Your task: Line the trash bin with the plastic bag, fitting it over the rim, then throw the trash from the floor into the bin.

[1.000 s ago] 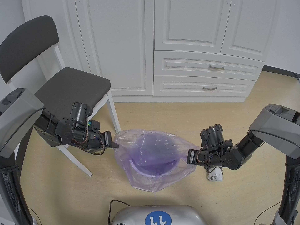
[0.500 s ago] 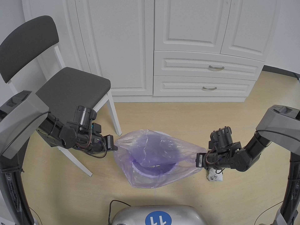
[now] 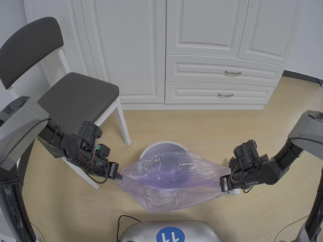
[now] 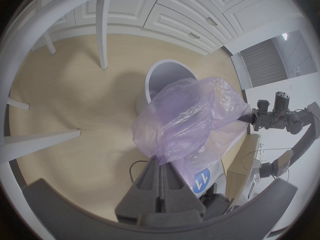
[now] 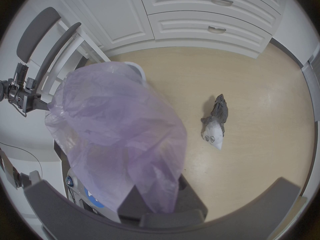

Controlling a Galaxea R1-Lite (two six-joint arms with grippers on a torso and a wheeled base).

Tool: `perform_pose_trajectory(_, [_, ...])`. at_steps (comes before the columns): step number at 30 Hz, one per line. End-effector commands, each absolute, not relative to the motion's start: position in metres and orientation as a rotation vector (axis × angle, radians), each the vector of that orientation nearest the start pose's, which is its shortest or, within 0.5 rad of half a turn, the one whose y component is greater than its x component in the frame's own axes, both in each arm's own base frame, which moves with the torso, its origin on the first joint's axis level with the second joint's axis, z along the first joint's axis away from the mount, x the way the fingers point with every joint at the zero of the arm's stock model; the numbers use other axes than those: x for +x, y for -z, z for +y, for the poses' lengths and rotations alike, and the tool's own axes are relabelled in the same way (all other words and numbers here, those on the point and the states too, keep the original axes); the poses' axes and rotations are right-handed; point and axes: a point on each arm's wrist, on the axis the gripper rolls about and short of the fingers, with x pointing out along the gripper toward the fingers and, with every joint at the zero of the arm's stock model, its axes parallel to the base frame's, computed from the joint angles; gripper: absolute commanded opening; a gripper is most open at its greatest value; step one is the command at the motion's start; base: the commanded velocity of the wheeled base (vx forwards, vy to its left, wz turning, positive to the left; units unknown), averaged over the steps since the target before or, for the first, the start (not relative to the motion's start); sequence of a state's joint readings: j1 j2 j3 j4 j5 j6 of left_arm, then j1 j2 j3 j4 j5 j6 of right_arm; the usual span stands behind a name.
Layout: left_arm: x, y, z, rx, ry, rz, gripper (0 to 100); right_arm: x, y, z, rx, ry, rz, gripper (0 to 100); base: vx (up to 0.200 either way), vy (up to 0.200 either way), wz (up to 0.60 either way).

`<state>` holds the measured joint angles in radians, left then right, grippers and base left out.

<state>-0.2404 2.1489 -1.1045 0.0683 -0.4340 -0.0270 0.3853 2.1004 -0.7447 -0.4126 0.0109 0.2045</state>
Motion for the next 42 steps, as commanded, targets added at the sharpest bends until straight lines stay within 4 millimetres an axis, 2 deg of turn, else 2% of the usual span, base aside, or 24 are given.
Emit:
perform_pose_trajectory(1, [0.366, -0.015, -0.108, -0.138, 0.565, 1.194, 0, 0.308, 0.008, 0.139, 0.019, -0.268, 1.008, 0, 0.0, 0.0, 0.0])
perform_pose_trajectory(3, [0.384, -0.011, -0.115, -0.226, 0.469, 1.18, 0, 0.318, 0.017, 0.147, 0.117, -0.243, 0.952, 0, 0.0, 0.0, 0.0])
perform_pose_trajectory(8, [0.4, -0.025, -0.119, -0.379, 0.378, 1.082, 0, 0.331, 0.007, 0.142, 0.222, -0.22, 0.837, 0, 0.0, 0.0, 0.0])
perform_pose_trajectory(12, [0.402, -0.042, -0.116, -0.435, 0.368, 0.99, 0, 0.337, -0.014, 0.134, 0.268, -0.214, 0.746, 0, 0.0, 0.0, 0.0])
perform_pose_trajectory(13, [0.402, -0.042, -0.116, -0.435, 0.368, 0.99, 0, 0.337, -0.014, 0.134, 0.268, -0.214, 0.746, 0, 0.0, 0.0, 0.0])
perform_pose_trajectory(14, [0.399, -0.054, -0.11, -0.449, 0.365, 0.956, 0, 0.338, -0.029, 0.13, 0.298, -0.214, 0.689, 0, 0.0, 0.0, 0.0])
perform_pose_trajectory(18, [0.395, -0.073, -0.105, -0.455, 0.374, 0.915, 0, 0.336, -0.044, 0.123, 0.317, -0.214, 0.647, 0, 0.0, 0.0, 0.0])
perform_pose_trajectory(25, [0.397, -0.064, -0.105, -0.453, 0.367, 0.935, 0, 0.341, -0.037, 0.119, 0.326, -0.206, 0.64, 0, 0.0, 0.0, 0.0])
perform_pose_trajectory(26, [0.398, -0.059, -0.106, -0.452, 0.362, 0.945, 0, 0.341, -0.03, 0.119, 0.32, -0.202, 0.656, 0, 0.0, 0.0, 0.0])
perform_pose_trajectory(32, [0.395, -0.06, -0.103, -0.446, 0.36, 0.954, 0, 0.335, -0.024, 0.118, 0.293, -0.199, 0.697, 0, 0.0, 0.0, 0.0])
perform_pose_trajectory(38, [0.391, -0.051, -0.1, -0.407, 0.37, 0.984, 0, 0.325, -0.015, 0.118, 0.21, -0.2, 0.825, 0, 0.0, 0.0, 0.0])
perform_pose_trajectory(42, [0.385, -0.048, -0.095, -0.344, 0.379, 1.043, 0, 0.319, -0.019, 0.117, 0.157, -0.194, 0.917, 0, 0.0, 0.0, 0.0])
